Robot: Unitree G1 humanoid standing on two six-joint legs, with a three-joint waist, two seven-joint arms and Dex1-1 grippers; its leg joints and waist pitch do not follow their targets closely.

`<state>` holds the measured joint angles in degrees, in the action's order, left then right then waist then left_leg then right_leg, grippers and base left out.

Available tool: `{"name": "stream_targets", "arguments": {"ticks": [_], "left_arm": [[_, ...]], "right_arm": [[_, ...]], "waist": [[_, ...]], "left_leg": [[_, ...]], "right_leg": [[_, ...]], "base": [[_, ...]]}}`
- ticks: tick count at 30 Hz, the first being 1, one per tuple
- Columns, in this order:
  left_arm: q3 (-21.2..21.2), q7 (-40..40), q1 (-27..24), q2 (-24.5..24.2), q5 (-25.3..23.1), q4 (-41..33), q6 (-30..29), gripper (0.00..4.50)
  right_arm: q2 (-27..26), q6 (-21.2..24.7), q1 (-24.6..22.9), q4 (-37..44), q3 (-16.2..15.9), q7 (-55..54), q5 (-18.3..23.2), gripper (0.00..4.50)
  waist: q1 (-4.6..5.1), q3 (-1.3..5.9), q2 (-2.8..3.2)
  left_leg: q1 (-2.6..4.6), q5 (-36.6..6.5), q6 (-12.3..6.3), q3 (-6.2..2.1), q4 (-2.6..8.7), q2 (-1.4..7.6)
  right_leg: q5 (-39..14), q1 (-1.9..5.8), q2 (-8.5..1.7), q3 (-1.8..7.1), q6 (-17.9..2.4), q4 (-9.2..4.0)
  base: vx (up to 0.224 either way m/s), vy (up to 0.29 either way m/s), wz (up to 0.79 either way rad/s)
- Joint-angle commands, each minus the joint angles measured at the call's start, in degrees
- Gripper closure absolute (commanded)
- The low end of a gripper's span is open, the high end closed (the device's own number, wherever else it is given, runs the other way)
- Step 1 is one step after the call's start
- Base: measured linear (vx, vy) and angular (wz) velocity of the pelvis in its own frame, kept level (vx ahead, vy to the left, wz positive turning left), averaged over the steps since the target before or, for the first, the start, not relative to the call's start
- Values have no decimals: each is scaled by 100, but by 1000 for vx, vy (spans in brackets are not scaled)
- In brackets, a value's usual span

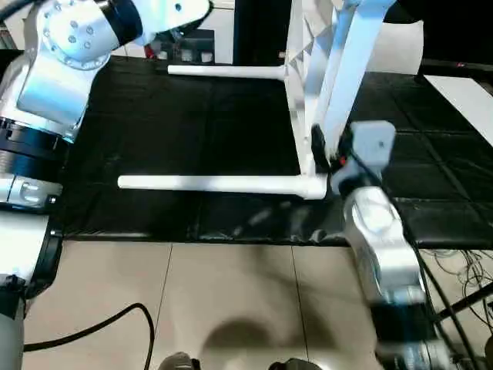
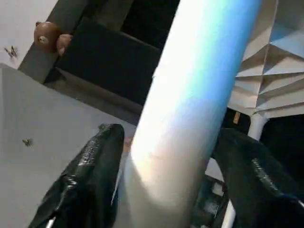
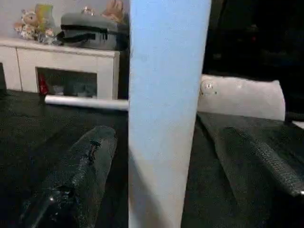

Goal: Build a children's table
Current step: Flip table

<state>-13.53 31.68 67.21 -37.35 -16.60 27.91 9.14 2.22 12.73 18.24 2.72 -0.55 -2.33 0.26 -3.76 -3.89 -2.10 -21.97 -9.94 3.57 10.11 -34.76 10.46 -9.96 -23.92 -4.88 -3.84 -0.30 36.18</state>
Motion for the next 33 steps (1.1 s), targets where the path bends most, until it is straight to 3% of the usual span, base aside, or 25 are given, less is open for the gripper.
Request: {"name": "stream_targets", "arguments": {"ticks": [1,8,9,13,15,21,22,24,26,27,29,32,33], "left_arm": [[46,54,89,63,29,64,5,149],[395,86,119,323,468,232,-536,205],[463,72,137,365,548,277,-598,209],[847,25,263,571,998,470,-1015,211],[1188,-105,293,755,1370,468,-1386,211],[1624,-183,171,903,1745,126,-1620,211],[1824,-239,35,952,1928,-119,-1637,211],[1984,-298,-66,996,2032,-283,-1704,211],[2154,-355,-162,1039,2108,-427,-1804,211],[2356,-370,-371,1059,2242,-723,-1926,211],[2435,-361,-466,1067,2308,-856,-1949,211],[2702,-380,-772,1098,2514,-1243,-2104,212],[2719,-389,-788,1102,2526,-1262,-2123,212]], "right_arm": [[-5,98,-26,206,-26,21,-36,78],[19,64,-494,829,-205,269,97,78],[16,89,-536,894,-226,297,111,78],[11,132,-734,1095,-305,431,182,78],[20,159,-821,1177,-310,459,202,78],[-17,251,-889,1209,-85,410,343,78],[-90,273,-948,1186,92,417,573,78],[-152,258,-993,1154,227,420,748,45],[-239,242,-1034,1107,373,432,966,39],[-323,199,-1094,1008,548,575,1333,26],[-331,234,-1119,958,604,698,1509,11],[-315,386,-996,717,747,1351,2153,0],[-317,390,-981,701,758,1384,2190,0]], "waist": [[-30,434,111],[-82,424,102],[-109,416,127],[-155,404,100],[-161,414,101],[-184,438,129],[-199,443,151],[-214,464,129],[-228,461,139],[-237,459,128],[-255,467,149],[-248,451,127],[-242,449,128]], "left_leg": [[129,-1556,428,-108,452,203],[134,-1590,380,-99,452,204],[142,-1639,365,-103,449,204],[127,-1675,303,-103,454,192],[105,-1500,241,-96,441,179],[74,-1122,56,-79,410,164],[77,-1103,31,-85,410,178],[81,-1044,-7,-72,403,178],[76,-977,-37,-71,403,182],[79,-1010,-78,-69,403,191],[82,-996,-83,-68,402,186],[73,-1138,-67,-73,415,189],[71,-1207,-52,-81,425,196]], "right_leg": [[-1138,298,-314,282,-909,-401],[-1171,299,-321,288,-911,-416],[-1272,284,-329,291,-898,-429],[-1555,290,-338,289,-817,-460],[-1562,301,-342,287,-806,-463],[-1359,310,-342,277,-875,-443],[-1277,315,-357,275,-926,-431],[-1115,314,-344,268,-986,-409],[-1030,311,-335,261,-1002,-397],[-1029,317,-358,264,-1036,-396],[-1063,309,-346,254,-1028,-396],[-1235,309,-347,247,-998,-417],[-1348,316,-361,246,-972,-429]], "base": [[0,0,0],[0,0,0],[0,0,0],[0,0,0],[0,0,0],[0,0,0],[0,0,0],[0,0,0],[0,0,0],[0,0,0],[0,0,0],[0,0,0],[0,0,0]]}}
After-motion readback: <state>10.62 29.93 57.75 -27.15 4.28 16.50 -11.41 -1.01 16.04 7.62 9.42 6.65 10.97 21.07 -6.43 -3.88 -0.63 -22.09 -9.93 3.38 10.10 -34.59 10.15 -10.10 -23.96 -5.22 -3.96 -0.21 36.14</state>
